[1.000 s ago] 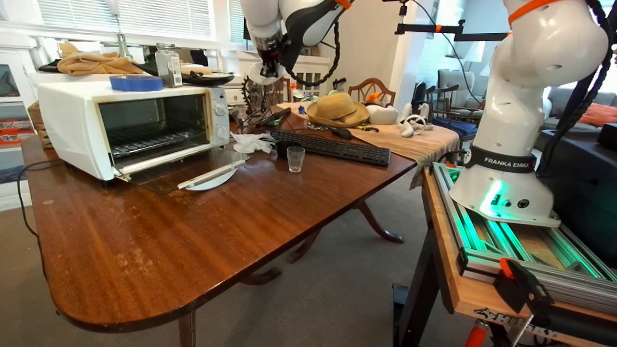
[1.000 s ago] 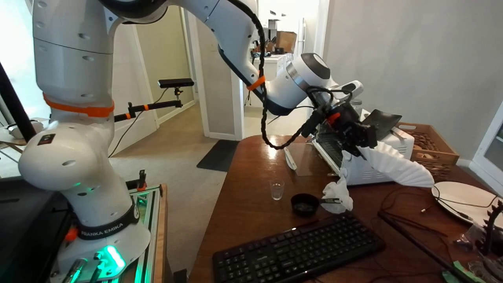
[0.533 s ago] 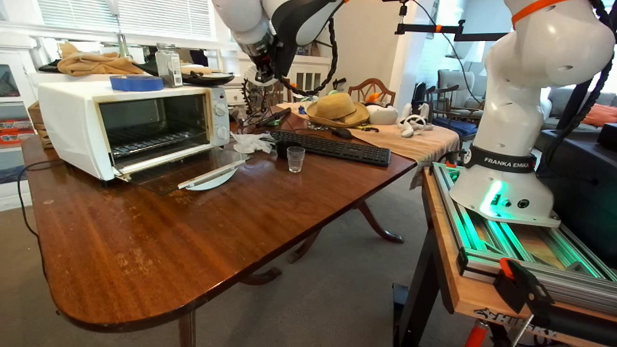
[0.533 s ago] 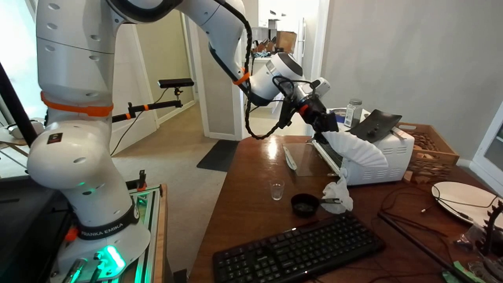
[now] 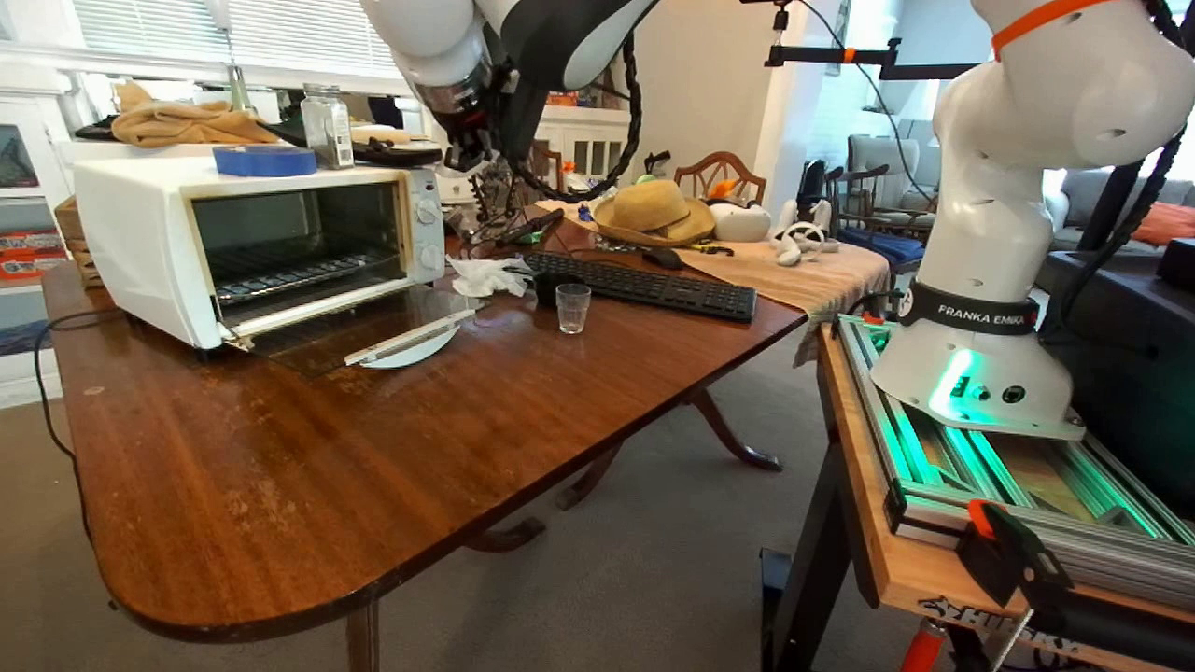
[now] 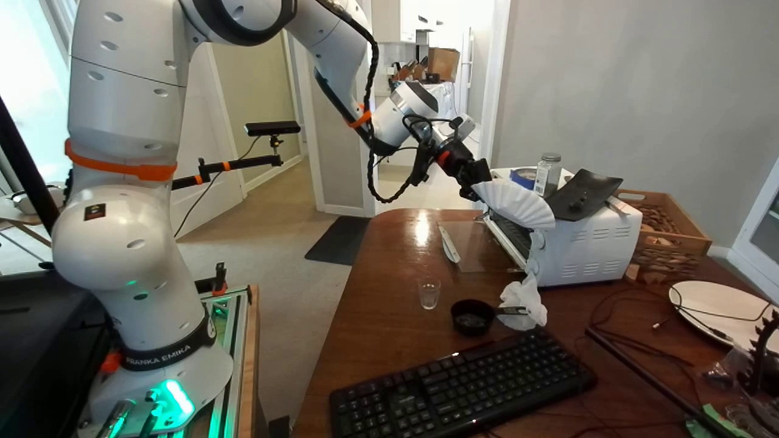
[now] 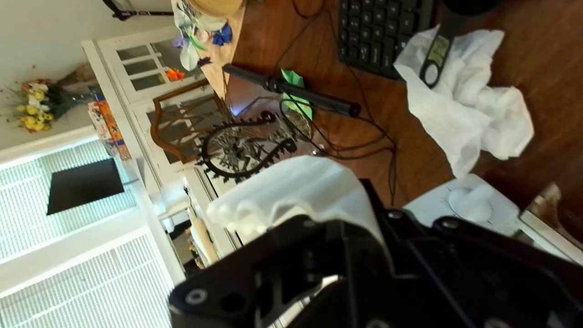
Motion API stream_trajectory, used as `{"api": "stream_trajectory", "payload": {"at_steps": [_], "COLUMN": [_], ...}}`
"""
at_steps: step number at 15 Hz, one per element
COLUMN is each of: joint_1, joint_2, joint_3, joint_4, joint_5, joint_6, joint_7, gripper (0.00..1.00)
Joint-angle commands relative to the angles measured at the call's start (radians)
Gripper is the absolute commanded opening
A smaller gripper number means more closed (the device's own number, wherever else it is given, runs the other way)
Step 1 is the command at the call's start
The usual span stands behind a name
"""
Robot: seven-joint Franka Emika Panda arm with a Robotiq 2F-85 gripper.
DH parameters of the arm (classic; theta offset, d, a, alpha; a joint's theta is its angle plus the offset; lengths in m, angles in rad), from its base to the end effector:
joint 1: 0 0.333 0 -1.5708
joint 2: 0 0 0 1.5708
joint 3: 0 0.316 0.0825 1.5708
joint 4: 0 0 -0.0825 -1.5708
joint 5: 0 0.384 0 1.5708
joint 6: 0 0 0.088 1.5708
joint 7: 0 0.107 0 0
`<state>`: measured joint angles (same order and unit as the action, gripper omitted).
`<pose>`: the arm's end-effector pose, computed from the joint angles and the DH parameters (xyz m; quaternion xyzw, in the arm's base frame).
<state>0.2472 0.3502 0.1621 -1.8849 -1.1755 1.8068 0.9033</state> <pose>0.5886 0.1648 0.3345 0.8620 0.0311 0.1553 0.4815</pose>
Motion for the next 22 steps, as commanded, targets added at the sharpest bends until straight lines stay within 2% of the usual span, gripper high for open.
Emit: {"api": "stream_trajectory", "payload": {"at_steps": [1,9,16,22], "joint_1": [0.007,0.011,0.093,0.156], "joint_2": [0.045,0.028,0.128,0.219], "joint_3": [0.007,0.004,0.028,0.043], "joint_4": [0.044,0.03,0.135,0.229], "joint_5": [-0.05,-0.029,-0.025,-0.017], "joint_6": [0.079,0.064,-0.029,-0.048], "joint_7": [-0.033,-0.021,0.032,0.097], "gripper": [0.0,0.0,0.0,0.0]}}
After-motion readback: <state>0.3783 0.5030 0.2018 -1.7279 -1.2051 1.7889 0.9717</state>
